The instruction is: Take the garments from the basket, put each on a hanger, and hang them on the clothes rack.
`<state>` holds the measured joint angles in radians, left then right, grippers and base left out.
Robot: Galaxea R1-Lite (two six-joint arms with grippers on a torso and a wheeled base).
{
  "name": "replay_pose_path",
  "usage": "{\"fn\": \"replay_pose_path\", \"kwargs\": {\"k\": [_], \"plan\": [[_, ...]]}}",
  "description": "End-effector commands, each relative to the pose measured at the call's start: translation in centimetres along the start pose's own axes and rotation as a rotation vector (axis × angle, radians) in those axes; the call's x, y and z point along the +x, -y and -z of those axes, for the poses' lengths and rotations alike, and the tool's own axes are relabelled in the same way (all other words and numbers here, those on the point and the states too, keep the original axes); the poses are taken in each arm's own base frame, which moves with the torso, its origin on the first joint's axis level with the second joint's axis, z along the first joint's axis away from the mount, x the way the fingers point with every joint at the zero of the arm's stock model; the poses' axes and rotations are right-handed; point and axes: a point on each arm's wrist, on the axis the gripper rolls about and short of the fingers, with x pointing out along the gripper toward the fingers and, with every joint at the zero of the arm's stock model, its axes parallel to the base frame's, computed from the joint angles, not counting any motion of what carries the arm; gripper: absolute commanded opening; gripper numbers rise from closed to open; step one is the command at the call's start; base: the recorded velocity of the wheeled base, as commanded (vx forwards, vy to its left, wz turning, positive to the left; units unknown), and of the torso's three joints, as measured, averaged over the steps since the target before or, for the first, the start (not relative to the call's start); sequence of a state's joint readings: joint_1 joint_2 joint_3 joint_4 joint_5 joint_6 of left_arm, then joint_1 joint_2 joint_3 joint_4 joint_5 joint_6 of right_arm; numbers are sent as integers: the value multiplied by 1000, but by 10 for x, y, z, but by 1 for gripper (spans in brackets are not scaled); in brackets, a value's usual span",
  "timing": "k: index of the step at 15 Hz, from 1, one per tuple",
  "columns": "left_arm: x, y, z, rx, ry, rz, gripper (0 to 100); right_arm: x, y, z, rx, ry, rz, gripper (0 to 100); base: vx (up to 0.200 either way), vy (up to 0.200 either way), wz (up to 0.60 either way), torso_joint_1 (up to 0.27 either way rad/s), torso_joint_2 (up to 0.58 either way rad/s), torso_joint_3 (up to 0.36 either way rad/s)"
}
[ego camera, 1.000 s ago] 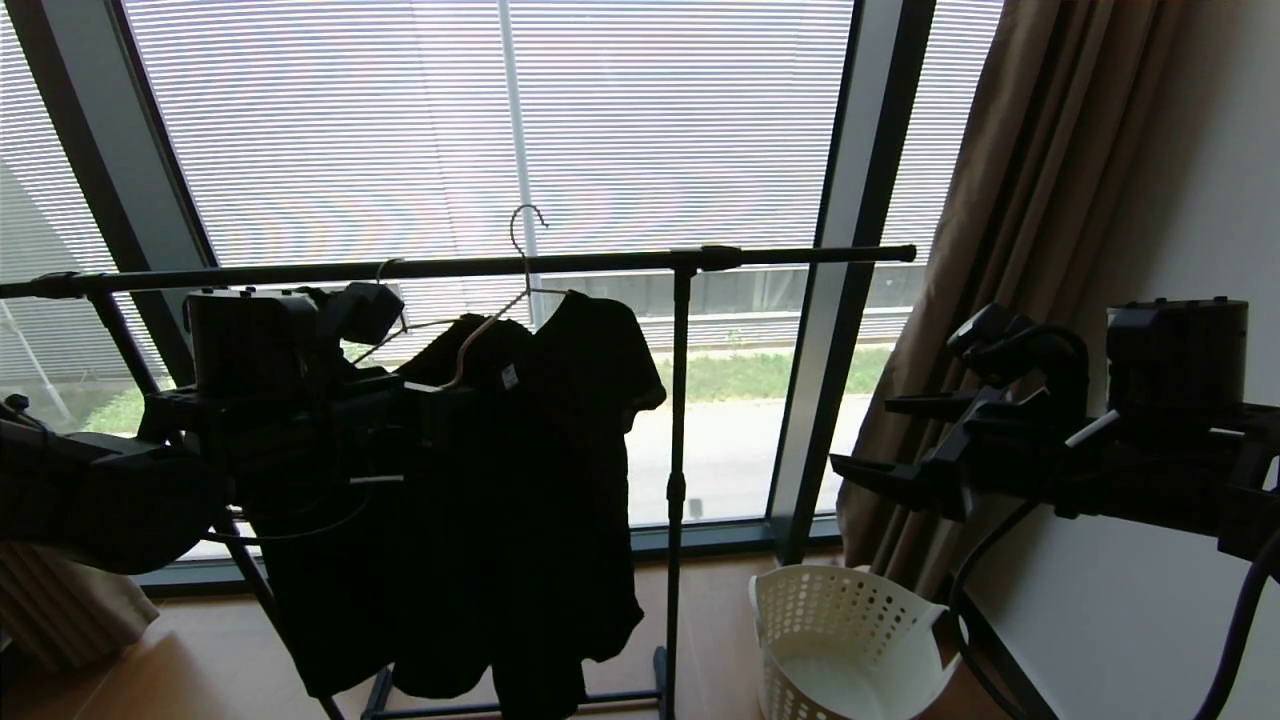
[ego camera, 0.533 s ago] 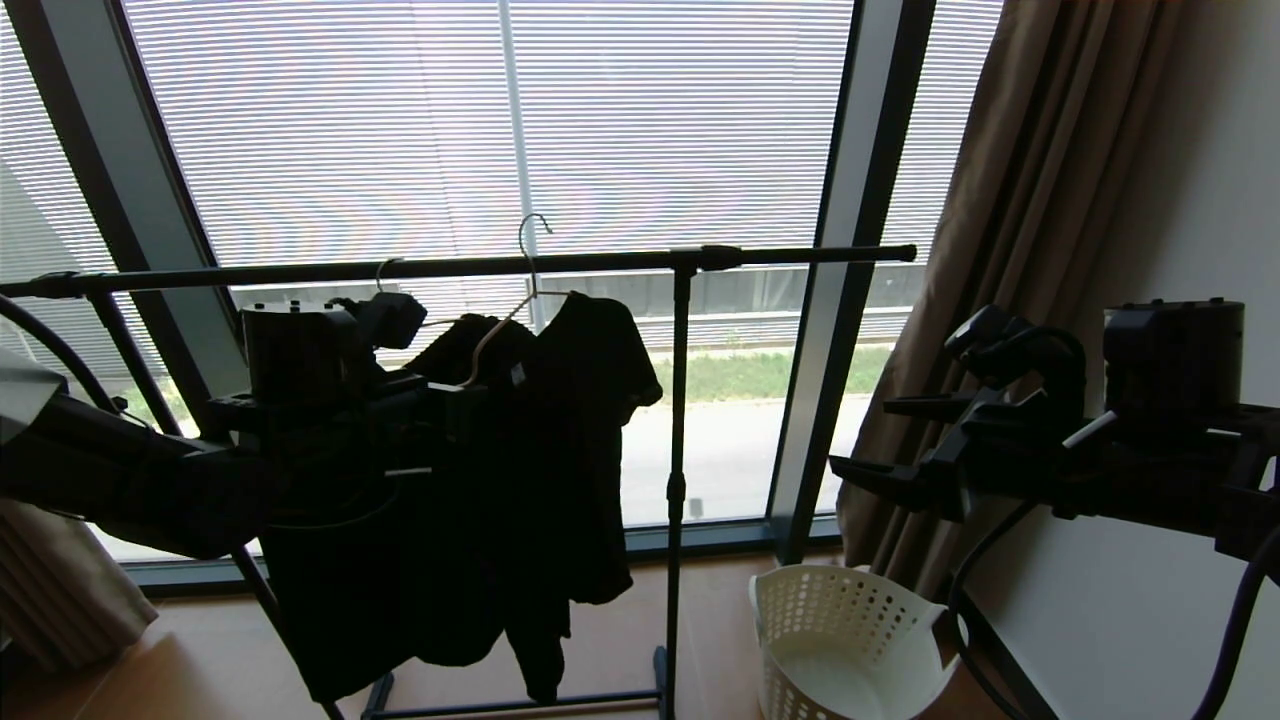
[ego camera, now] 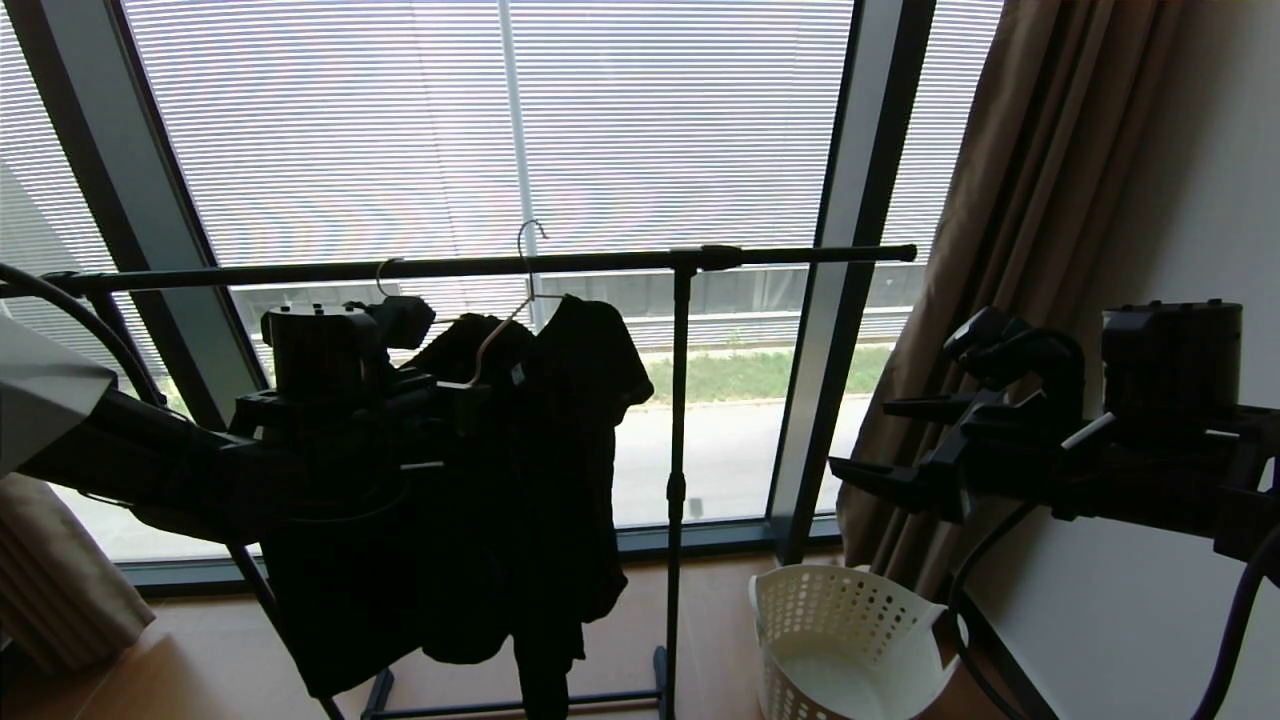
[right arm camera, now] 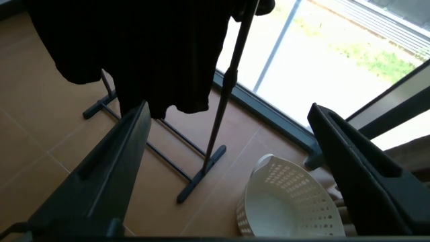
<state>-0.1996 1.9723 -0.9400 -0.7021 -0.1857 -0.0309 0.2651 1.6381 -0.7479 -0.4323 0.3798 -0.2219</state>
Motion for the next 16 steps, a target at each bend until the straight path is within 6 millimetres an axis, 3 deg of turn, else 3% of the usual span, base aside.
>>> {"fn": "replay_pose_path", "kwargs": {"k": [1, 16], "plan": [[4, -1, 3, -5, -10, -2, 0, 0, 0, 1, 0, -2, -1, 100, 0, 0, 0, 0, 0, 0], [17, -7, 14, -13, -40, -35, 0, 1, -1, 3, 1, -9, -4, 100, 0, 0, 0, 0, 0, 0]]}}
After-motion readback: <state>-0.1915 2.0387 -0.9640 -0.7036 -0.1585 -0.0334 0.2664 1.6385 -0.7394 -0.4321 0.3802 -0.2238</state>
